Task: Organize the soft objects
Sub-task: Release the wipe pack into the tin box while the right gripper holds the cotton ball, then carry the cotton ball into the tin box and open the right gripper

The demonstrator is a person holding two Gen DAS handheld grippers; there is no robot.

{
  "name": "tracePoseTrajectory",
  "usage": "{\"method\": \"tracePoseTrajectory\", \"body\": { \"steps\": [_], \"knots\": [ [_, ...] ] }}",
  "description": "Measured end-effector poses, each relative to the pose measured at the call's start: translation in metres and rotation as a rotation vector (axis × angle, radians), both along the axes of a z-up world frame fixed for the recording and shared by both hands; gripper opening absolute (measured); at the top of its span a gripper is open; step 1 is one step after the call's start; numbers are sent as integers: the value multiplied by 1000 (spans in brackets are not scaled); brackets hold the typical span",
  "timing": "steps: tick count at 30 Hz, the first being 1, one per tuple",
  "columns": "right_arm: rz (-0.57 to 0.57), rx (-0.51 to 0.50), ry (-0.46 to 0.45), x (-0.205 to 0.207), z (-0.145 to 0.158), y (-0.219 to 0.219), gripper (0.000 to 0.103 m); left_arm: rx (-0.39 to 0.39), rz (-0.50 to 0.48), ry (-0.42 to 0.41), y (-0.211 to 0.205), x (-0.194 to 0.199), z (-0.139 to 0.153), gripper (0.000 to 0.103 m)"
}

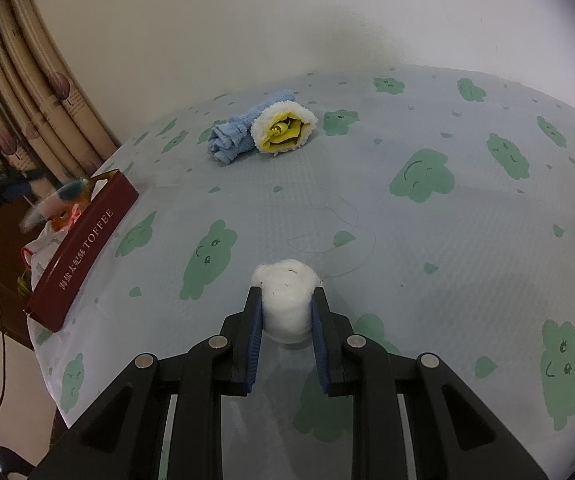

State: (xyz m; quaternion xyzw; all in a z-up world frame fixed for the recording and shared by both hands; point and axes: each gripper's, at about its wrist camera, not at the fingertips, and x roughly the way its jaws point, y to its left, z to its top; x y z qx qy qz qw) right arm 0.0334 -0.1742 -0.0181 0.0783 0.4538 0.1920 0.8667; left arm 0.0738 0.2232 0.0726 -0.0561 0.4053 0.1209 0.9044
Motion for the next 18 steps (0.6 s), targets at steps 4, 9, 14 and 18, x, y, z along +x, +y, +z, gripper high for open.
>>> {"method": "tracePoseTrajectory", "body": {
  "steps": [4, 9, 14, 18],
  "knots": [
    [17, -7, 9, 2, 0, 2, 21, -60, -4, -38, -3, -15, 16, 79],
    [16, 2, 20, 4, 0, 0, 21, -110, 5, -47, -13, -50, 11, 79],
    [22, 16, 31, 1, 5, 2, 21, -95, 29, -86, -33, -108, -1, 79],
    [43, 34, 15, -4, 21, 10, 21, -78, 62, -103, -42, -148, -12, 79]
  ]
}}
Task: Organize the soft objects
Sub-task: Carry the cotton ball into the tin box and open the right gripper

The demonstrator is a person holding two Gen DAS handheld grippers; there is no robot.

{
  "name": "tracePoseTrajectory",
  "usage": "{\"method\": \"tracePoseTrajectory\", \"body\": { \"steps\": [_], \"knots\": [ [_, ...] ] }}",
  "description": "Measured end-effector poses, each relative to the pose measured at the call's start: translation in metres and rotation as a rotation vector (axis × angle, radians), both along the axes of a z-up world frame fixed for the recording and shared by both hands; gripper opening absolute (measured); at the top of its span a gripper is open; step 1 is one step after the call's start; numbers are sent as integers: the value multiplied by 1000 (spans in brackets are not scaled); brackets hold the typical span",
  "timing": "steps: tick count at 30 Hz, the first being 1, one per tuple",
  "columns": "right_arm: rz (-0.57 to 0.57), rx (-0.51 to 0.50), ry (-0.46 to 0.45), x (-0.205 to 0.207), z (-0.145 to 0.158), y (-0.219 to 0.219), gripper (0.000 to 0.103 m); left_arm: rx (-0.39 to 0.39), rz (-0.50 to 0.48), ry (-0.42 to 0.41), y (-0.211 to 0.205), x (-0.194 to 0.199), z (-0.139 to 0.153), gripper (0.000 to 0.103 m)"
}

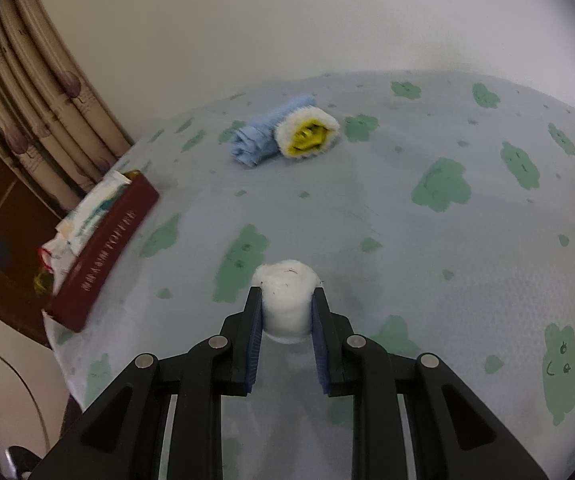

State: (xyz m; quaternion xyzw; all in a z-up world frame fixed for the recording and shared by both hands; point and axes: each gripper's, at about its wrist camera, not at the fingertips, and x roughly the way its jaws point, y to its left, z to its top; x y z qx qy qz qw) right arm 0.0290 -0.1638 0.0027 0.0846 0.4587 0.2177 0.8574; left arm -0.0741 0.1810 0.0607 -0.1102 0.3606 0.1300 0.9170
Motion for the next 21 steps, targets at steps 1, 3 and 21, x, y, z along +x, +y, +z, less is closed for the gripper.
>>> {"method": "tracePoseTrajectory", "body": {
  "steps": [1, 3, 21],
  "knots": [
    [6, 4, -4, -1, 4, 3, 21, 10, 7, -1, -2, -6, -2, 79],
    [30, 14, -13, -3, 14, 13, 21, 47, 43, -9, -5, -24, -8, 79],
    [565, 129, -12, -38, 77, 283, 21, 8, 289, -30, 54, -88, -33, 79]
  ]
}}
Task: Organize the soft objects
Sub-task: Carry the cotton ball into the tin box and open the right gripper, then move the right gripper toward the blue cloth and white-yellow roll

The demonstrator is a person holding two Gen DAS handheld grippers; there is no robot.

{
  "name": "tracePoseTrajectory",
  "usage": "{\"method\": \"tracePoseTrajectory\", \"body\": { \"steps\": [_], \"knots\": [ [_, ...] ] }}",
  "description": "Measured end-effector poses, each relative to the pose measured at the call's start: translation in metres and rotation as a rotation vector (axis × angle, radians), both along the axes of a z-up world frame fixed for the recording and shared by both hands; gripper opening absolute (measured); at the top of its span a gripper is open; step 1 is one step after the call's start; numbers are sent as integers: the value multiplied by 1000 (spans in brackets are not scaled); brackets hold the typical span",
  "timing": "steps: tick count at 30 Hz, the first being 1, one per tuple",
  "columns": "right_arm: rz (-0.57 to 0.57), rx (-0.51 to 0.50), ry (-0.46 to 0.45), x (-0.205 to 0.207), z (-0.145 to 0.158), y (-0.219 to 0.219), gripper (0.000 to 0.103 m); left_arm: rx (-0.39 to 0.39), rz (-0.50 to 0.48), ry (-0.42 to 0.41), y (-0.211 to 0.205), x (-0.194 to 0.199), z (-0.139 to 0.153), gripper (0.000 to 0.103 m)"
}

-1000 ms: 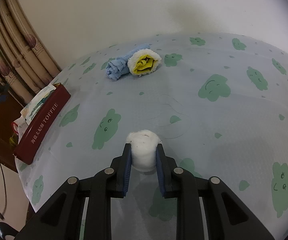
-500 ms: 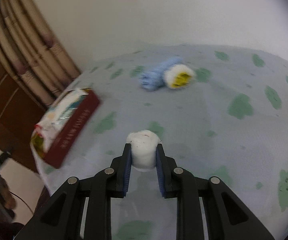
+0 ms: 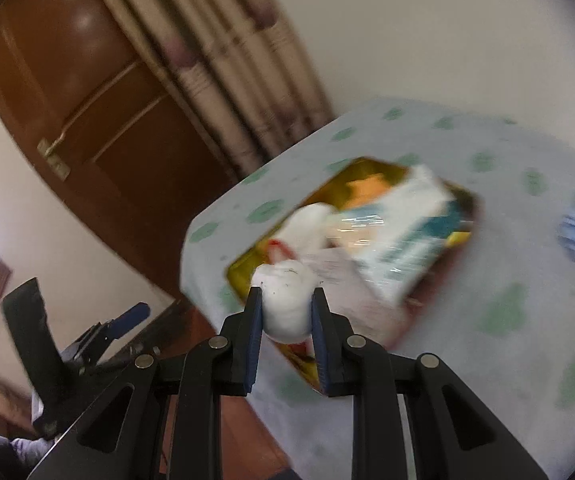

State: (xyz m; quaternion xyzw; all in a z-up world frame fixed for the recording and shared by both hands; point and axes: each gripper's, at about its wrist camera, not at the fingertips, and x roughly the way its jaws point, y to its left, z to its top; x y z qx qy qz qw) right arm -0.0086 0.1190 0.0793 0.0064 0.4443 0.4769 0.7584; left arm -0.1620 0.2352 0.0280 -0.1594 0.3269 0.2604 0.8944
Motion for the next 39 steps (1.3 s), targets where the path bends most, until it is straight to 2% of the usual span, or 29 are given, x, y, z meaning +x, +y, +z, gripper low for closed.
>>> {"method": "tracePoseTrajectory", "body": {
  "steps": [4, 19, 21, 28, 32, 35, 39],
  "knots": [
    [50, -48, 52, 3, -20, 43, 21, -14, -23, -3, 2, 2, 1, 79],
    [66, -135, 132, 22, -60, 94, 22, -58, -77, 13, 0, 8, -6, 79],
    [68, -146, 135, 24, -64, 99, 25, -66, -79, 14, 1, 8, -6, 79],
    [55, -122, 108, 24, -60, 92, 31, -67, -81, 17, 1, 9, -7, 79],
    [43, -120, 110, 27, -60, 88, 43, -83, -84, 26, 1, 11, -10, 79],
    [31, -96, 138, 31, -59, 83, 44, -68, -82, 26, -1, 11, -8, 79],
    [14, -48, 119, 25, -46, 66, 46, -50, -88, 33, -4, 12, -9, 79]
  ]
}}
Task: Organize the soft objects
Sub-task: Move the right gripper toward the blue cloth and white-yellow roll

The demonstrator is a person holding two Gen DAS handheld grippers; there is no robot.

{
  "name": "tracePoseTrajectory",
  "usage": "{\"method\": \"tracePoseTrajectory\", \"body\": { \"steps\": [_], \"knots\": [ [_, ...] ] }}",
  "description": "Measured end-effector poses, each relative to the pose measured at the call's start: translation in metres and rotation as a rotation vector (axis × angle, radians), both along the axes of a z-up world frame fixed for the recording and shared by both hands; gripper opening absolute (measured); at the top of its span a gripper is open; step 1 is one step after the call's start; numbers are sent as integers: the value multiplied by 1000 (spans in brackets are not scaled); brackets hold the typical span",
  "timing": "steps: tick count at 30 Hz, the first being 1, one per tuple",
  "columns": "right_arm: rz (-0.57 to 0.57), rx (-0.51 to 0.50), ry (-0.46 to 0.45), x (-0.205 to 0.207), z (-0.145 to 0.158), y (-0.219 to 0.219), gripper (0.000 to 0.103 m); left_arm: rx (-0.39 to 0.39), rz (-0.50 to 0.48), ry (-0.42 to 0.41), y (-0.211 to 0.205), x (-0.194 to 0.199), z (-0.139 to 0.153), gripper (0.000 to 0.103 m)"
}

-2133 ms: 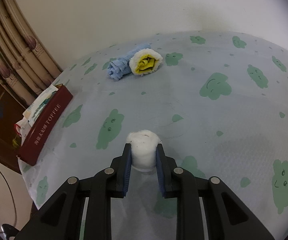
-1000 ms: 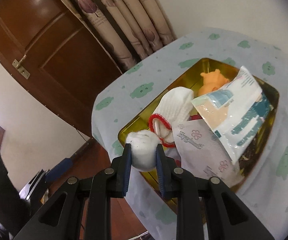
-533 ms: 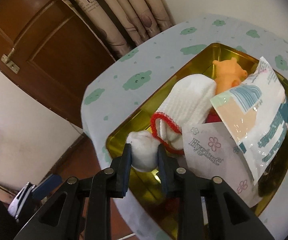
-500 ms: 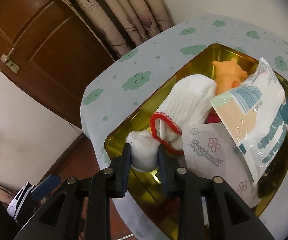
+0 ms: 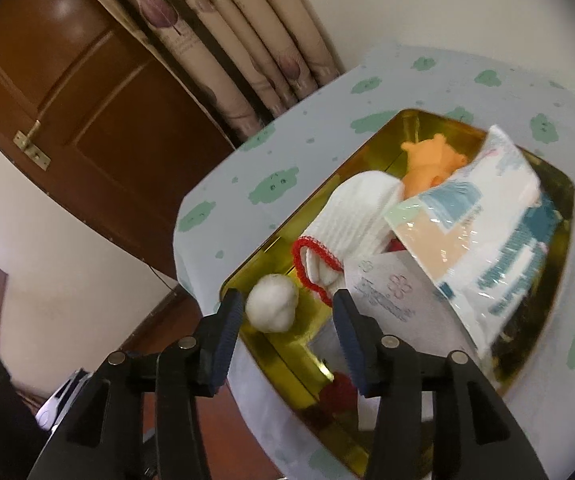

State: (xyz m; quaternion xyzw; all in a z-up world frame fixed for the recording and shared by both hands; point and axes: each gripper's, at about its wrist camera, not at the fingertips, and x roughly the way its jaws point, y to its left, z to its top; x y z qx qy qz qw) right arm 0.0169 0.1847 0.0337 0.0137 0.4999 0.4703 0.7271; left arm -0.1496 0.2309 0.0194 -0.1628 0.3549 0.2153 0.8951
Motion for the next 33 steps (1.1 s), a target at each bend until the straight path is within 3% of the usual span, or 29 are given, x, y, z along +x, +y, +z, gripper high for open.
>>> {"method": "tracePoseTrajectory", "body": {
  "steps": [6, 9, 11, 16, 23, 30, 33],
  "knots": [
    [-152, 61, -64, -5, 10, -66, 62, 31, -11, 5, -7, 0, 1, 79],
    [-281, 17, -154, -8, 9, -115, 67, 55, -21, 8, -12, 1, 2, 79],
    [-367, -56, -224, -8, 4, -152, 81, 66, -29, 14, -15, 2, 2, 79],
    [-564, -257, -293, 2, -18, -246, 83, 92, -51, 28, -24, 4, 2, 79],
    [-793, -552, -391, 29, -35, -369, 95, 162, -84, 71, -42, 13, -3, 79],
    [-924, -638, -338, 49, -56, -447, 97, 252, -128, 107, -63, 17, -9, 79],
    [-965, -587, -278, 54, -63, -464, 97, 299, -158, 128, -76, 20, -12, 79]
  ]
}}
